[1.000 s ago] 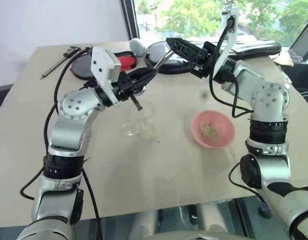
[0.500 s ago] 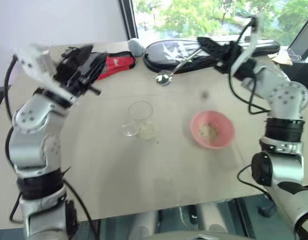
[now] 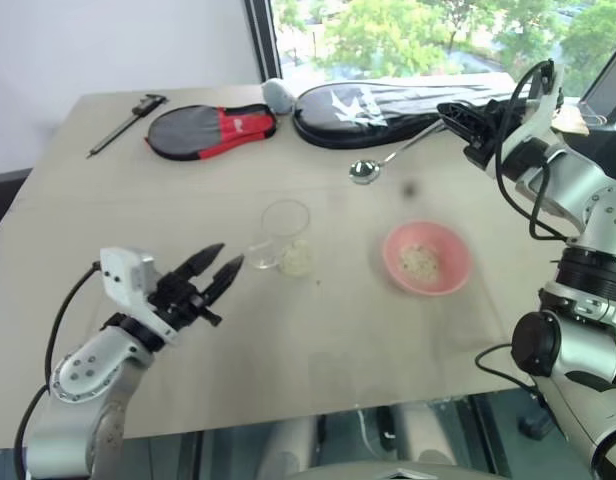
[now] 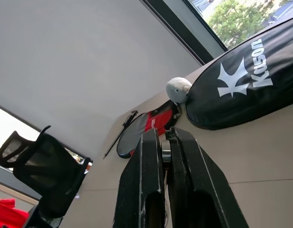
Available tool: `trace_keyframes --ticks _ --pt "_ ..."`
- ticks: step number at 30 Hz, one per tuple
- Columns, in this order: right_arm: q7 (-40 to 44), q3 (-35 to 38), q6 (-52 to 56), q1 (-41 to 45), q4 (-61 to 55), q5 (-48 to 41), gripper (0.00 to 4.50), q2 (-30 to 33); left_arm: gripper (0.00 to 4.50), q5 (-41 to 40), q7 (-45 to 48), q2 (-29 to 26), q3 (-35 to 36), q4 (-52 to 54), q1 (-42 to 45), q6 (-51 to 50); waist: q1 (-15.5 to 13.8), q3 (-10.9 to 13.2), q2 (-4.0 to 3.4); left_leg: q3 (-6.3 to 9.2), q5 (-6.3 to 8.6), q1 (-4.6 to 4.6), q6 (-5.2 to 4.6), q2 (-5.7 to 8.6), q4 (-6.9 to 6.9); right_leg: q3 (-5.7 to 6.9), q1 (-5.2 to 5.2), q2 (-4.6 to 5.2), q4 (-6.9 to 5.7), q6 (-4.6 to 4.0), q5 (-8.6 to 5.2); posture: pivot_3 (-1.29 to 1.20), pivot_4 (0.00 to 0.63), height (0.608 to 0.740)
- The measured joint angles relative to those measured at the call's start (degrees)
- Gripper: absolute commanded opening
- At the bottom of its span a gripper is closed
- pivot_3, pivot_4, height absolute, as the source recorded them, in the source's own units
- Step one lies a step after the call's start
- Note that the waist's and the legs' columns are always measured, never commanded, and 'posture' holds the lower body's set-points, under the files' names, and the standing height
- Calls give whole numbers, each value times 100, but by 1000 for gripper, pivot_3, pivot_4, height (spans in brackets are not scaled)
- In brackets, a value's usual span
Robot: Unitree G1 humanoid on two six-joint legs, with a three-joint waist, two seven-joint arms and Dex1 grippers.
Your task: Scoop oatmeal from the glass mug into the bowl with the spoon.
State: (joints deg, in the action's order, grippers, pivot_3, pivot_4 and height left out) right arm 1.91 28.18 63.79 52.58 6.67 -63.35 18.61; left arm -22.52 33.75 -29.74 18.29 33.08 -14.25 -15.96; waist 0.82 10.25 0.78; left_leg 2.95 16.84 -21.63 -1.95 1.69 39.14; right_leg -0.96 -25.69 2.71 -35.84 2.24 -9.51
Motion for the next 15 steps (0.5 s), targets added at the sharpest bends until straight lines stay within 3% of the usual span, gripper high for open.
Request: trace_keyframes --ticks 7,15 --pt "-121 -16 -10 0 -100 -19 0 20 1762 966 -31 97 -725 -633 35 976 1 -1 -2 4 1 -4 -2 -2 0 0 -2 1 4 2 1 0 150 740" --pt "-99 -49 -15 2 -127 -15 0 107 1762 1454 -305 339 -1029 -1248 517 1503 4 -1 -5 4 4 -4 -6 -3 0 -1 -4 4 3 3 2 0 150 740"
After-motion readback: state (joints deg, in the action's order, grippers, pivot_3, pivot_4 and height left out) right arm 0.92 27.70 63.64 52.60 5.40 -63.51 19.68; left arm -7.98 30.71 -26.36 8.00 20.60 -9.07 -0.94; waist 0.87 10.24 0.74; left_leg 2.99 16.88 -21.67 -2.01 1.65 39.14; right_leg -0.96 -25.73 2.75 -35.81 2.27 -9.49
